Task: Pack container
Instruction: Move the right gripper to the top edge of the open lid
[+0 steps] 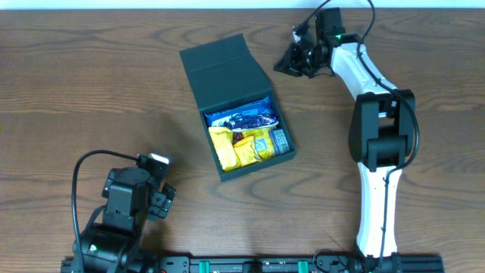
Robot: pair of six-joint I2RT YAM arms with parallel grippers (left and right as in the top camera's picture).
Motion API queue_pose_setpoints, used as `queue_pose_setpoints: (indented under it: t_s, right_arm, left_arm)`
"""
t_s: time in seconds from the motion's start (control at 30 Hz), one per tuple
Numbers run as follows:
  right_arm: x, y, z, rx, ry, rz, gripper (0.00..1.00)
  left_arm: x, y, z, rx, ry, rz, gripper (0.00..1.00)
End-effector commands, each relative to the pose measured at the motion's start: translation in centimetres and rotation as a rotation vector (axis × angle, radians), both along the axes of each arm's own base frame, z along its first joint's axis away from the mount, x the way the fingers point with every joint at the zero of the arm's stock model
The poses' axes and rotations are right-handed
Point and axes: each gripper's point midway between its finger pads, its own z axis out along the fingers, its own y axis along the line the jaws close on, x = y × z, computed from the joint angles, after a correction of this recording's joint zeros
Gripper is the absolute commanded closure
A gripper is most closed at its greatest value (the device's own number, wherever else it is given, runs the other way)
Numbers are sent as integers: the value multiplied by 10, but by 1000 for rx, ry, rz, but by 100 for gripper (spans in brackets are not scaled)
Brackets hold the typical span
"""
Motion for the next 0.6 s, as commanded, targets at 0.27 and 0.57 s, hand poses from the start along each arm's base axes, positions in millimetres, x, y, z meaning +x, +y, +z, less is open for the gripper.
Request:
queue_pose_setpoints:
  t_s: [0.27, 0.57]
  right_arm:
    - [1, 19, 26, 293, -48, 121, 98]
    - [9, -7, 40, 424, -163, 186, 98]
  left_arm:
    - [0, 4, 1, 17, -3, 7, 5]
    - [0, 4, 1, 17, -4, 7, 5]
